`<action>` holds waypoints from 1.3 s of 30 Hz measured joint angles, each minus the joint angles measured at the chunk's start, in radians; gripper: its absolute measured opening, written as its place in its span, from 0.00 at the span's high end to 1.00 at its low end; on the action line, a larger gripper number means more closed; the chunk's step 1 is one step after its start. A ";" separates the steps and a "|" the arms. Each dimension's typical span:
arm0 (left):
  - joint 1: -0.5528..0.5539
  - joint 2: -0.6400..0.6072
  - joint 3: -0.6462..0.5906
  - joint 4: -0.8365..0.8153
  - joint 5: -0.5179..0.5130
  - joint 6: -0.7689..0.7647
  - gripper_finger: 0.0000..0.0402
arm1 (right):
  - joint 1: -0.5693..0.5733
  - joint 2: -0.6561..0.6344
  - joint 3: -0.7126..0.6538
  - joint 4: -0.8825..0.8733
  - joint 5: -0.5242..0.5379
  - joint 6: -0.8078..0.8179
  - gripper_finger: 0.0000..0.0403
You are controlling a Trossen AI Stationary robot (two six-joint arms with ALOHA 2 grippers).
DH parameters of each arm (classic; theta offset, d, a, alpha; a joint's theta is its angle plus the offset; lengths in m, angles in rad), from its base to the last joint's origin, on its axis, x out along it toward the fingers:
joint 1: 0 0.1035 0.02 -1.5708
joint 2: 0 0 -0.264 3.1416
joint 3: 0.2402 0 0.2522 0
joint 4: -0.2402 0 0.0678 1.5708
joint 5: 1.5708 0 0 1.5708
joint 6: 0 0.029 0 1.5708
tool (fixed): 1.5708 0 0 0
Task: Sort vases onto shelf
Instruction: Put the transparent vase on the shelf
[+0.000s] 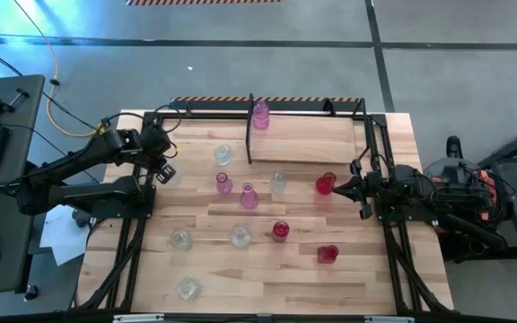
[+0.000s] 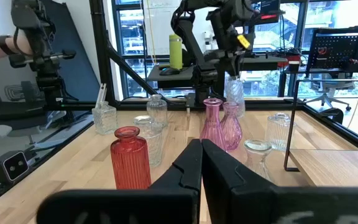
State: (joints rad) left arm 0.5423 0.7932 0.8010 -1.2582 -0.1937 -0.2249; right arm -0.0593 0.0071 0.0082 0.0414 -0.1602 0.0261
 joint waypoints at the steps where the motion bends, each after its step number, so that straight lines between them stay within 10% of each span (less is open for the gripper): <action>1: 0.000 -0.001 0.012 0.001 -0.001 0.000 0.93 | 0.000 0.000 0.000 0.000 0.000 0.000 1.00; 21: 0.000 0.062 0.335 0.181 -0.012 0.098 0.94 | 0.000 0.000 0.000 0.000 0.000 0.000 1.00; 39: -0.098 0.498 0.783 0.347 0.011 0.304 0.94 | 0.000 0.000 0.000 0.000 0.000 0.000 1.00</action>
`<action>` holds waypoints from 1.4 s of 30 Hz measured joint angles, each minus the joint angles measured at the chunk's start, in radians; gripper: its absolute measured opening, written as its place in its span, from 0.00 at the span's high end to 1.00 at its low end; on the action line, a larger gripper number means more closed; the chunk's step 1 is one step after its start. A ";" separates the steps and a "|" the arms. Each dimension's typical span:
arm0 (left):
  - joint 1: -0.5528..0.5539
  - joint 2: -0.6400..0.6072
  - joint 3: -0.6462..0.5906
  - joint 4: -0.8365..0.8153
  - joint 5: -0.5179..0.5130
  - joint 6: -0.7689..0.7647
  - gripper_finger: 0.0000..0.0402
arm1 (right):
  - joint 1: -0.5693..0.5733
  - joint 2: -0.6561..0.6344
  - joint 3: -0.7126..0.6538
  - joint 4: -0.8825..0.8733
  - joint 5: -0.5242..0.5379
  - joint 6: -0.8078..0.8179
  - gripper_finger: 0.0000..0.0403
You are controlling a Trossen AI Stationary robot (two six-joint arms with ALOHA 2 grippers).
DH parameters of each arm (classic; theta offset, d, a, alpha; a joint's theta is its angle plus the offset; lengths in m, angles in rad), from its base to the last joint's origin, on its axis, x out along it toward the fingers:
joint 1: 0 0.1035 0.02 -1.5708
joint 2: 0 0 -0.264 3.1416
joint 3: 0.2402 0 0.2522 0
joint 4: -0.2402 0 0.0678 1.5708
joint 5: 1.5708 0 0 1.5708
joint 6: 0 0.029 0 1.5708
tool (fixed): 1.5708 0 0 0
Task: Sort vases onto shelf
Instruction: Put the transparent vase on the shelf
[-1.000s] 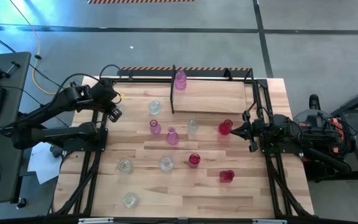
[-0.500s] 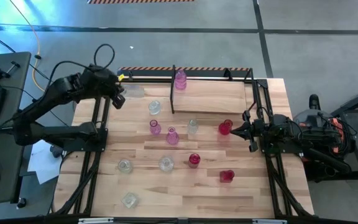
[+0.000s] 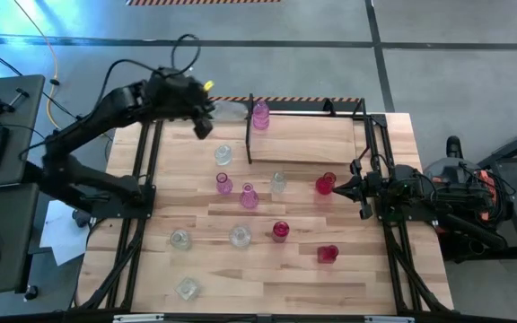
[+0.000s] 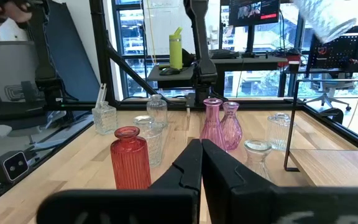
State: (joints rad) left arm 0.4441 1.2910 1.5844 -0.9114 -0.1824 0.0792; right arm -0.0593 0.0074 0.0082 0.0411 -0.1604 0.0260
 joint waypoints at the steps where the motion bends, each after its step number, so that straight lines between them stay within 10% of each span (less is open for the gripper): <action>1: -0.008 0.029 0.032 -0.001 0.000 0.011 0.94 | 0.000 0.000 0.000 0.000 0.000 0.000 1.00; 25: -0.049 0.670 0.466 0.111 0.127 0.257 0.93 | 0.000 0.000 0.000 0.000 0.000 0.000 1.00; 42: -0.051 0.757 0.502 -0.035 0.164 0.317 0.93 | 0.000 0.000 0.000 0.000 0.000 0.000 1.00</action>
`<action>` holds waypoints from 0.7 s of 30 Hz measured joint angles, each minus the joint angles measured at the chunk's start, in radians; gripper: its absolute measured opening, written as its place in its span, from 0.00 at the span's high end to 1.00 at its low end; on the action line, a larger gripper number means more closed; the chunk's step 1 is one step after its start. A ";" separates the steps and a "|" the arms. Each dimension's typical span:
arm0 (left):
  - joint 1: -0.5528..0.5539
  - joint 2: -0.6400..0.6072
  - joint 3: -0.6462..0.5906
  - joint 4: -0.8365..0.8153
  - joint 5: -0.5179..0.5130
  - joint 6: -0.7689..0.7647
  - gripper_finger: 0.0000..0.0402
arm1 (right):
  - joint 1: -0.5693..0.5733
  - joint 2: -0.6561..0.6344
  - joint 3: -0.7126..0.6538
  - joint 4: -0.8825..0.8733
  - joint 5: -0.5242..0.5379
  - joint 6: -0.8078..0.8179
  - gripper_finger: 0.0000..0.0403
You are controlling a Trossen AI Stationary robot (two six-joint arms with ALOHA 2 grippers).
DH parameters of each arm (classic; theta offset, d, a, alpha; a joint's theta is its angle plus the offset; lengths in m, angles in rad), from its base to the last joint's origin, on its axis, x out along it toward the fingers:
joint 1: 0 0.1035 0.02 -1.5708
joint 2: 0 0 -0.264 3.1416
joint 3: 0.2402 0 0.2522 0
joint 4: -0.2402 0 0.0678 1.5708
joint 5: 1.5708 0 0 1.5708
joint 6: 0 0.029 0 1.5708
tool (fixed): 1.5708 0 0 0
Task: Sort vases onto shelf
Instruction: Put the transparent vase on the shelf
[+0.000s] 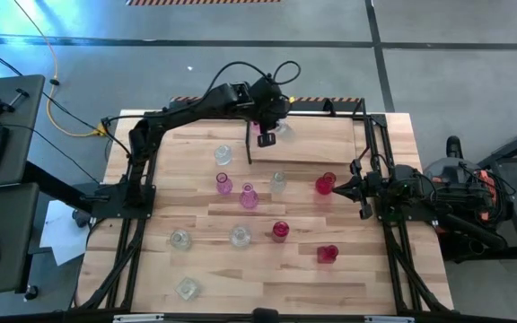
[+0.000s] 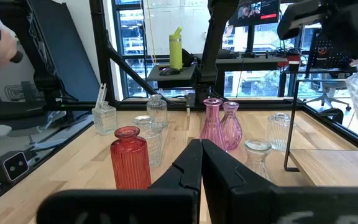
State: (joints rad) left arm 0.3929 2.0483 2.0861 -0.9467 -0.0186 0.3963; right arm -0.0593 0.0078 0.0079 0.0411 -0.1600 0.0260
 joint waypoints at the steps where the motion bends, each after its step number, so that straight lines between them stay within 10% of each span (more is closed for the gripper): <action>1: 0.000 0.000 0.000 -0.021 0.000 0.001 0.93 | 0.000 0.000 0.000 0.000 0.000 0.000 1.00; 21: -0.006 0.000 -0.001 -0.156 -0.020 0.061 0.93 | 0.000 -0.001 0.000 0.000 0.000 0.000 1.00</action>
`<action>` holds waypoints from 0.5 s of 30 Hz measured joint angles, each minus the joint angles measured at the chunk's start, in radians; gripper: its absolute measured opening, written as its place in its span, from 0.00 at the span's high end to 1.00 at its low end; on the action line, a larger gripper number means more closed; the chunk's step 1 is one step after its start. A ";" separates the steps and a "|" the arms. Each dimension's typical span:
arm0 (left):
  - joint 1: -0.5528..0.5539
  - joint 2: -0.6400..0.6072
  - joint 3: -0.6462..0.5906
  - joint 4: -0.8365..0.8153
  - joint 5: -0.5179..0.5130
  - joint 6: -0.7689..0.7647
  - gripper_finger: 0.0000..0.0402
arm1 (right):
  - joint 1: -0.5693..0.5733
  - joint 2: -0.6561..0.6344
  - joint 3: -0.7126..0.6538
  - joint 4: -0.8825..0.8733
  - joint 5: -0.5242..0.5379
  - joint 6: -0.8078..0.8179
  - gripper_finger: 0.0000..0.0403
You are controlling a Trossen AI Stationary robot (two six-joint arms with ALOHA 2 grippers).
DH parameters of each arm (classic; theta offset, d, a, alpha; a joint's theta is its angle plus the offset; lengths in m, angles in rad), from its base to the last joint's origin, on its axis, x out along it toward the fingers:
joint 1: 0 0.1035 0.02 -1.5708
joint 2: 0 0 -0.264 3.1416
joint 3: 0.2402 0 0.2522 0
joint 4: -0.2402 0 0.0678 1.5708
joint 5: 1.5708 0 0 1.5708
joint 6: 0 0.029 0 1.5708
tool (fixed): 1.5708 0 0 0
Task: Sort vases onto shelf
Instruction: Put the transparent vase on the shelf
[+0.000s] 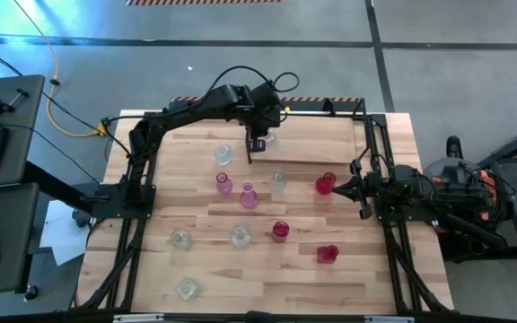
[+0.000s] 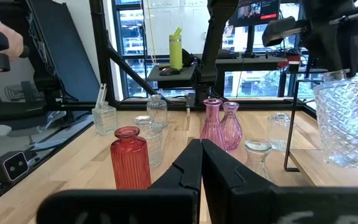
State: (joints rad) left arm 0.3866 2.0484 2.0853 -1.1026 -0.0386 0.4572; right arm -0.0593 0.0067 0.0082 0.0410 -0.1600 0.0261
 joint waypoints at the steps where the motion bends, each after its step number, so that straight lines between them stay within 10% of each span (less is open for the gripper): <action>1: 0.000 0.002 0.000 0.005 0.000 0.000 0.93 | 0.000 0.000 0.000 0.000 0.000 0.000 1.00; 15: 0.007 0.050 -0.001 -0.002 0.006 -0.007 0.93 | 0.000 0.000 0.000 0.000 0.000 0.000 1.00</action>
State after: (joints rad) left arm 0.3939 2.0987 2.0846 -1.1045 -0.0322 0.4500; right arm -0.0593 0.0067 0.0081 0.0414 -0.1603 0.0258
